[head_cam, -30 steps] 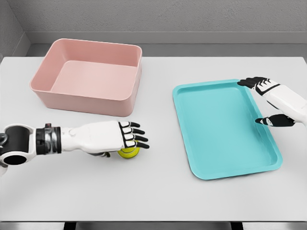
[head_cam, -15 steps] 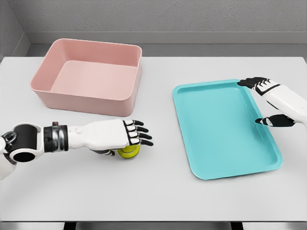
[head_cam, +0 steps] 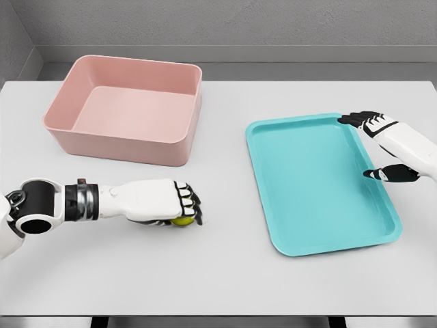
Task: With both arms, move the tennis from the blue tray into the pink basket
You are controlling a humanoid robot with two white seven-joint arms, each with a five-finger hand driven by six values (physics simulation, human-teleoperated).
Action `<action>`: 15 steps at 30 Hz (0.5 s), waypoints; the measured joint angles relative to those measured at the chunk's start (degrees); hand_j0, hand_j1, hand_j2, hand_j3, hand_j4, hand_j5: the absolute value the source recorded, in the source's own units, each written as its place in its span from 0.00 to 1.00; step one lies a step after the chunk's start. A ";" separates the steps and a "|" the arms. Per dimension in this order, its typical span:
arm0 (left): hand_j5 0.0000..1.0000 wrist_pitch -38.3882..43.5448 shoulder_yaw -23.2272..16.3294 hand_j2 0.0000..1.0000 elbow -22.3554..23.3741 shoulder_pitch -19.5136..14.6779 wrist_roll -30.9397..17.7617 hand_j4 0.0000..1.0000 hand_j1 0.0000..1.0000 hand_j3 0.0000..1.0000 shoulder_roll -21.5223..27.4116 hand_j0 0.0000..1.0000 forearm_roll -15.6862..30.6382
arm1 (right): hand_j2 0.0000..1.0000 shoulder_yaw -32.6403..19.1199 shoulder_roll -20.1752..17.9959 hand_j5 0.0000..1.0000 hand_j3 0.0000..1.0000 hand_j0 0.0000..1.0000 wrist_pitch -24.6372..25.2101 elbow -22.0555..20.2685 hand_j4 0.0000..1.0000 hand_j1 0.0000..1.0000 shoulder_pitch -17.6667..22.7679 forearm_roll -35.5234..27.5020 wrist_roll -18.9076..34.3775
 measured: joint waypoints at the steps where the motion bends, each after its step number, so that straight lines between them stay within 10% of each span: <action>1: 0.53 0.00 0.00 0.53 0.05 0.00 -0.12 0.53 0.53 0.53 0.05 0.53 0.10 | 1.00 0.00 0.00 1.00 1.00 1.00 0.00 -0.01 1.00 1.00 0.00 0.00 0.00; 15: 0.47 -0.06 0.06 0.47 0.35 -1.41 -1.16 0.47 0.47 0.47 0.28 0.47 0.22 | 1.00 0.00 0.00 1.00 1.00 1.00 0.00 0.00 1.00 1.00 0.00 0.00 0.00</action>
